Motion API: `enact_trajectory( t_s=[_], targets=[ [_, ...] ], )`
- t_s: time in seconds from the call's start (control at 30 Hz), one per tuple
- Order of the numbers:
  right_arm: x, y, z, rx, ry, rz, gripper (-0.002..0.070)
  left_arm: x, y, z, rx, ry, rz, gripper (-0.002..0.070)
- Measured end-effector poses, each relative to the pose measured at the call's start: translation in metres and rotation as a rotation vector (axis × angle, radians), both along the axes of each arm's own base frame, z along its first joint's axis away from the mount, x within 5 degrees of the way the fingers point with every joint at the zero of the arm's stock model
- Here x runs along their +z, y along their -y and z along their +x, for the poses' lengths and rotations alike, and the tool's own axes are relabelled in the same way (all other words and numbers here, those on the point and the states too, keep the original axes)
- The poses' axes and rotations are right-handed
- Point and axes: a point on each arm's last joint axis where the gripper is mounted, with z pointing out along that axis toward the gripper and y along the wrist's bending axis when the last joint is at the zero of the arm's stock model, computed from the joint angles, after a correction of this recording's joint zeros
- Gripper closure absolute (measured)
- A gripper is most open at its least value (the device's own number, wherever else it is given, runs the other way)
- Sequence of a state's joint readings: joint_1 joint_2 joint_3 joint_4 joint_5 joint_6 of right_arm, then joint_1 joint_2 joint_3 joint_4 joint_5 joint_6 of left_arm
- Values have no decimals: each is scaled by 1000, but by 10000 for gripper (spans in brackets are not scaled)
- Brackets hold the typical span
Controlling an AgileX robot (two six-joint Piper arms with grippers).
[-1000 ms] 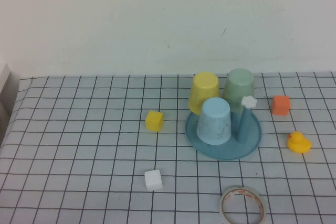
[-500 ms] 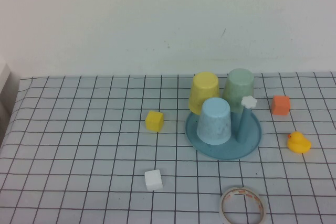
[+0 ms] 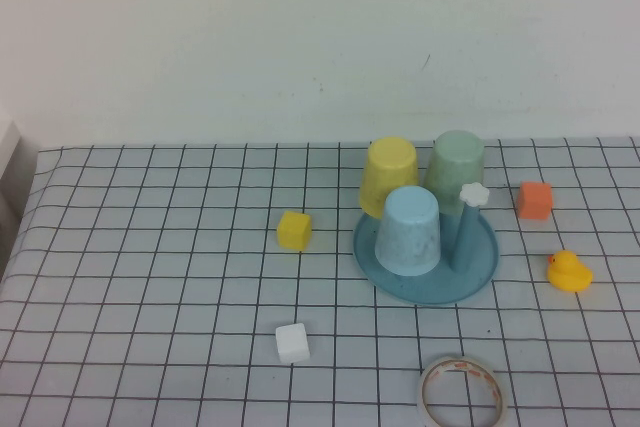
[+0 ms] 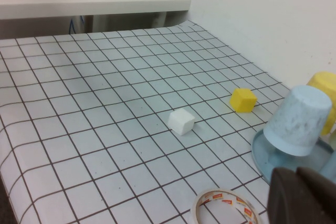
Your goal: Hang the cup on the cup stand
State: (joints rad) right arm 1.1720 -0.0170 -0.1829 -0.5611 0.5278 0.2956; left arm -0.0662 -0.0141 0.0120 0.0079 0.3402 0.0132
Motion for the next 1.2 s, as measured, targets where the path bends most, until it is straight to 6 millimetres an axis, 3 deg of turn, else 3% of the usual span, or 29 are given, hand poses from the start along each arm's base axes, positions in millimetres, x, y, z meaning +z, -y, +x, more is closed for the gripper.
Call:
enact_trajectory(
  t_s=[1.03, 1.2],
  targets=[
    [0, 0, 0, 0, 0, 0, 678, 0, 0, 0, 6, -1, -21, 676],
    [0, 7, 4, -183, 0, 0, 678, 0, 0, 0, 6, -1, -21, 676]
  ],
)
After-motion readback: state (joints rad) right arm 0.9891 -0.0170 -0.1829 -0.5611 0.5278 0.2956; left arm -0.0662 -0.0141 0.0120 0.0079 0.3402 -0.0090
